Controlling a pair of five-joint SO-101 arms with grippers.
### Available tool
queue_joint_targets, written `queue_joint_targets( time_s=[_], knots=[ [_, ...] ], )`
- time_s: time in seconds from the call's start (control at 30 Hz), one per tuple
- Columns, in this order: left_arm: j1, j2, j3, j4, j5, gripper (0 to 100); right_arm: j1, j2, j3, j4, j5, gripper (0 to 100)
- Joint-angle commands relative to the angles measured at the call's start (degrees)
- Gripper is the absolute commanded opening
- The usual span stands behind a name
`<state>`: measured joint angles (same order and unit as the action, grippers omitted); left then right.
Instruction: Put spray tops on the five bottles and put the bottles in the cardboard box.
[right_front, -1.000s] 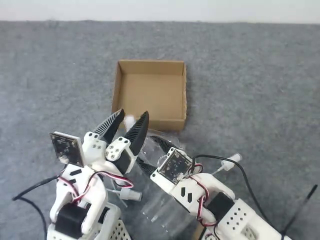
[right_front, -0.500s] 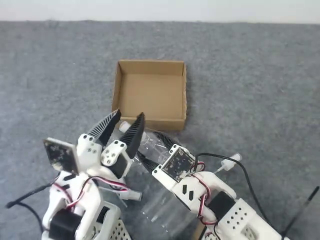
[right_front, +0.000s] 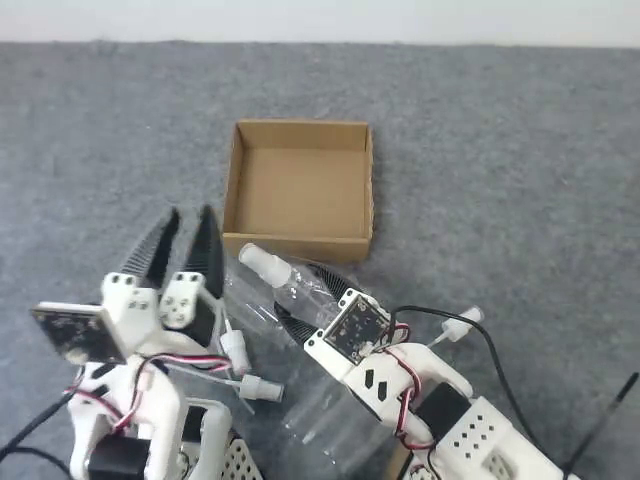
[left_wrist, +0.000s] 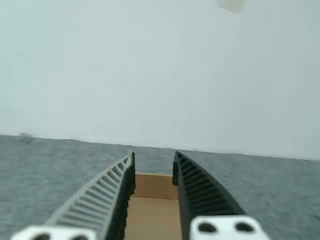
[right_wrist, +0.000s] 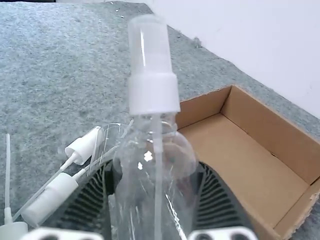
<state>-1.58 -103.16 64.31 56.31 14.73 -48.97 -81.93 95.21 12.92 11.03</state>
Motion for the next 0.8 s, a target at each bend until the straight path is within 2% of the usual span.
queue_joint_targets(
  time_s=[0.0,0.23,0.37,0.5,0.7,0.77],
  knots=[
    [-1.9,-0.7,-1.5,-1.8,-0.5,11,1.1,-1.1,-2.6,-1.6,-0.5,0.9],
    [-5.8,-0.7,3.6,-2.2,-0.3,11,1.0,-1.1,-5.9,-1.5,-0.4,0.9],
    [-5.7,-0.7,6.3,-2.3,0.1,11,0.8,-1.1,-8.4,-1.5,-0.4,0.9],
    [-6.0,-0.7,8.3,-4.8,4.0,11,0.7,-1.1,-9.8,-1.5,-0.4,0.9],
    [-5.3,-0.7,11.5,-7.9,4.0,11,-3.7,-1.1,-9.6,-1.5,-0.4,0.9],
    [-2.9,-0.7,11.5,-7.5,3.8,11,-4.5,-1.1,-9.5,-1.5,-0.4,0.9]
  ],
)
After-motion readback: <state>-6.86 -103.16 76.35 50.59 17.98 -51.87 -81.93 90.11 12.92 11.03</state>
